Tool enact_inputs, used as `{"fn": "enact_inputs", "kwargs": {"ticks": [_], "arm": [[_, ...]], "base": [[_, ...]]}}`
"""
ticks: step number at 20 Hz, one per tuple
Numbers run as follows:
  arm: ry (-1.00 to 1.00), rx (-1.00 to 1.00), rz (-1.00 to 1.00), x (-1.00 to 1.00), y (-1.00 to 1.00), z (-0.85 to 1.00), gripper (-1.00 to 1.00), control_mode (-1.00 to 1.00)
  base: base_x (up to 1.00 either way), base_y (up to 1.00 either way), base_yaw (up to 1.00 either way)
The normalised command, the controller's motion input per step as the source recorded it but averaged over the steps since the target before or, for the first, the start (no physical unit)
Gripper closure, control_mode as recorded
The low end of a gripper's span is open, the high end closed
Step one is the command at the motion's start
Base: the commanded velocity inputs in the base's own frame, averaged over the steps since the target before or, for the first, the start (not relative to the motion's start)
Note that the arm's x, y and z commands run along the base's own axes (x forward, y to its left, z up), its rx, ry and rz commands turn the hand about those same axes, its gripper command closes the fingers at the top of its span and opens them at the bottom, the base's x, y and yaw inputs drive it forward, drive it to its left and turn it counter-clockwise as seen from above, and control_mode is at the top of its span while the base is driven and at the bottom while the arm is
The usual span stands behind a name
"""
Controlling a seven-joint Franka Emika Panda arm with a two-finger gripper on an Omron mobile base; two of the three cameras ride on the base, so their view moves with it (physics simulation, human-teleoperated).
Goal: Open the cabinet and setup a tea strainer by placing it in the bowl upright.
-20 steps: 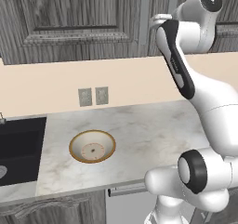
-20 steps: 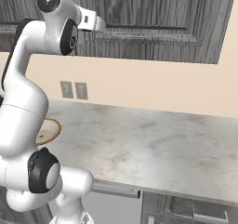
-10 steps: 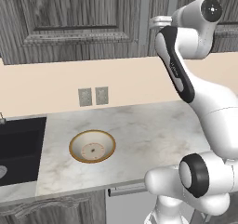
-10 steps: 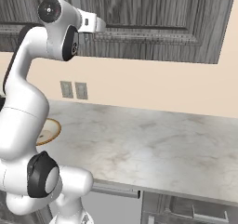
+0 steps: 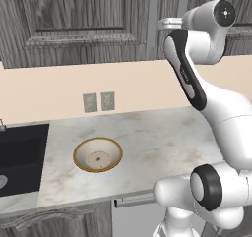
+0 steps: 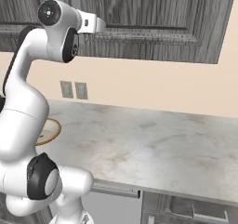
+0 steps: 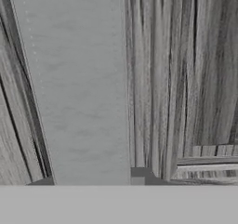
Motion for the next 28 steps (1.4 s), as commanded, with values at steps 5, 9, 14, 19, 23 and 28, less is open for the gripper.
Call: {"fn": "enact_inputs", "kwargs": {"ticks": [5, 9, 14, 19, 23, 28], "arm": [[0.00, 0.00, -0.01, -0.24, -0.10, 0.00, 1.00, -1.00], [0.19, 0.02, -0.06, -0.56, -0.38, 0.24, 1.00, -1.00], [0.18, 0.12, -0.02, -0.96, -0.79, 0.24, 1.00, -1.00], [0.20, 0.20, 0.00, -0.99, -0.93, 0.15, 1.00, -1.00], [0.11, 0.26, 0.00, -1.00, -1.00, 0.00, 1.00, -1.00], [0.00, 0.28, 0.00, -1.00, -1.00, 0.00, 1.00, -1.00]], "base": [[0.00, 0.00, 0.00], [0.00, 0.00, 0.00], [0.00, 0.00, 0.00], [0.00, 0.00, 0.00], [0.00, 0.00, 0.00], [0.00, 0.00, 0.00]]}}
